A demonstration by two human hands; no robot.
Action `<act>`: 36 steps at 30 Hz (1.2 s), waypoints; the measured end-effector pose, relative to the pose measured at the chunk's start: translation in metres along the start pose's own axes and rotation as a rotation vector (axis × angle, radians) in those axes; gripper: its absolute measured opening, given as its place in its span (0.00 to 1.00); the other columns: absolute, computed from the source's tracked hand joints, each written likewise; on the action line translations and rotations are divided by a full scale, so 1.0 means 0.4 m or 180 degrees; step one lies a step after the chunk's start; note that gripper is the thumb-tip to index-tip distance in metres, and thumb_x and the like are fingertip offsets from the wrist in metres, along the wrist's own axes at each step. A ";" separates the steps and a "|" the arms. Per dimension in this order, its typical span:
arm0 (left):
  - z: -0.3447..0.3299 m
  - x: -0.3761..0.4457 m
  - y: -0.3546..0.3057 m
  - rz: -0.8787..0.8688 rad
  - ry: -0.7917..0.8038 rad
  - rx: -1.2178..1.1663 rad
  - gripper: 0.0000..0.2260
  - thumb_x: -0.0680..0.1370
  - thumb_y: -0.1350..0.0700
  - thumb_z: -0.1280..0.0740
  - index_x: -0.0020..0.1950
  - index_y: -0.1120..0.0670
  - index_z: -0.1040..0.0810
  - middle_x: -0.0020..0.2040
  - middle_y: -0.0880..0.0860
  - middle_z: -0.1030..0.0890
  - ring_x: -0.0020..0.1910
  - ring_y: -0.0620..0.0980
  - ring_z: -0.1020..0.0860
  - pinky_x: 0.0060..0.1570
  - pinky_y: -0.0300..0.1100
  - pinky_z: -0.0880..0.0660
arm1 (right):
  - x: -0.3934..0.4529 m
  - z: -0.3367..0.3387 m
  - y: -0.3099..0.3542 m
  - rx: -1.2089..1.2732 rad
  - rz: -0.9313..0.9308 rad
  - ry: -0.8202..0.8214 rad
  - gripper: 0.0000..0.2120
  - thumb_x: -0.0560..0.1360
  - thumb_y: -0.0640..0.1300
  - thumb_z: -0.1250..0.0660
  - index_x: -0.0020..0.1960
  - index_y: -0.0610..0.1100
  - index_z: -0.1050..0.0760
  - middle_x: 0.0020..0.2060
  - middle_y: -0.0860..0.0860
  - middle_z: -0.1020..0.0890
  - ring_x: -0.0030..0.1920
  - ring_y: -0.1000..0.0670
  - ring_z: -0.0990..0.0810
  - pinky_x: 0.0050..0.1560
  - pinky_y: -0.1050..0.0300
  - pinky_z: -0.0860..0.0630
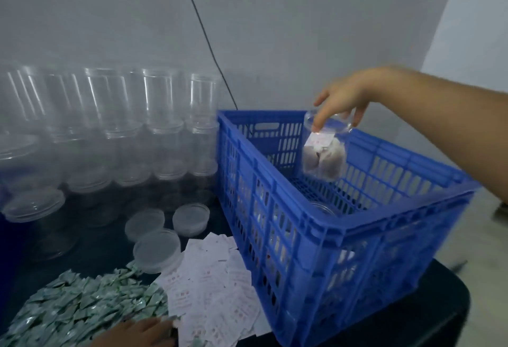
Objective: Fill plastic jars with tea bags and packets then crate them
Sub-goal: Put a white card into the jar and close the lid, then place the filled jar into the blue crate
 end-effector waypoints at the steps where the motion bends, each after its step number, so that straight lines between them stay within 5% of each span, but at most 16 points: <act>1: 0.021 0.015 -0.002 -0.0071 -0.0060 -0.0022 0.25 0.82 0.41 0.50 0.78 0.45 0.48 0.77 0.42 0.47 0.75 0.41 0.46 0.73 0.39 0.48 | 0.025 -0.024 -0.024 -0.0046 -0.0074 0.0098 0.35 0.72 0.52 0.25 0.74 0.44 0.33 0.71 0.44 0.31 0.59 0.41 0.24 0.42 0.52 0.19; 5: 0.159 0.026 0.015 0.0319 0.0198 0.0355 0.24 0.80 0.38 0.46 0.74 0.44 0.38 0.72 0.44 0.34 0.70 0.46 0.35 0.68 0.44 0.36 | 0.099 -0.100 -0.074 0.0024 -0.0182 0.0286 0.39 0.71 0.56 0.24 0.75 0.44 0.34 0.74 0.43 0.33 0.61 0.40 0.23 0.44 0.51 0.17; 8: 0.304 0.040 -0.006 0.0302 -0.0206 0.0612 0.23 0.79 0.36 0.48 0.70 0.45 0.35 0.66 0.46 0.29 0.64 0.48 0.30 0.62 0.46 0.31 | 0.137 -0.135 -0.066 0.0095 -0.0080 0.0272 0.32 0.71 0.56 0.24 0.67 0.41 0.28 0.72 0.43 0.31 0.53 0.41 0.21 0.39 0.51 0.16; 11: 0.410 0.072 -0.021 0.0321 -0.0649 0.0566 0.21 0.80 0.38 0.47 0.70 0.44 0.35 0.66 0.45 0.29 0.62 0.46 0.29 0.57 0.41 0.31 | 0.160 -0.176 -0.041 -0.0004 0.0048 0.0252 0.32 0.72 0.57 0.25 0.67 0.41 0.29 0.73 0.44 0.32 0.51 0.40 0.19 0.36 0.52 0.19; 15: 0.449 0.102 -0.045 0.0249 -0.0792 0.0390 0.18 0.80 0.39 0.46 0.68 0.42 0.33 0.62 0.43 0.28 0.51 0.42 0.29 0.47 0.36 0.34 | 0.193 -0.267 -0.013 -0.0135 0.0088 0.0463 0.26 0.73 0.55 0.25 0.61 0.41 0.27 0.68 0.44 0.27 0.54 0.41 0.20 0.44 0.48 0.17; 22: 0.427 0.124 -0.051 0.0251 -0.0670 0.0188 0.19 0.81 0.40 0.46 0.71 0.43 0.35 0.66 0.45 0.28 0.62 0.48 0.28 0.56 0.41 0.31 | 0.242 -0.442 -0.032 -0.0099 -0.0044 0.1044 0.29 0.77 0.52 0.28 0.72 0.40 0.31 0.75 0.42 0.33 0.69 0.36 0.28 0.63 0.40 0.24; 29: 0.417 0.124 -0.035 0.0299 -0.0720 0.0239 0.20 0.81 0.41 0.46 0.71 0.46 0.35 0.66 0.47 0.27 0.63 0.50 0.28 0.58 0.46 0.28 | 0.260 -0.498 -0.050 0.0221 -0.0154 0.1223 0.31 0.79 0.53 0.29 0.76 0.42 0.35 0.79 0.44 0.39 0.74 0.36 0.34 0.67 0.41 0.27; 36: 0.407 0.112 -0.040 0.0410 -0.0773 0.0207 0.20 0.82 0.43 0.46 0.71 0.48 0.34 0.68 0.49 0.28 0.64 0.51 0.29 0.59 0.47 0.29 | 0.244 -0.485 -0.027 -0.0390 -0.0048 0.1350 0.39 0.79 0.62 0.34 0.80 0.42 0.43 0.79 0.44 0.39 0.74 0.38 0.34 0.70 0.40 0.31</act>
Point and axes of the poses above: each hand's wrist, its own x-axis towards the middle knuckle, its own z-axis out of the back of the hand, y = z × x, the point moved 7 cm from there along x, towards the middle knuckle
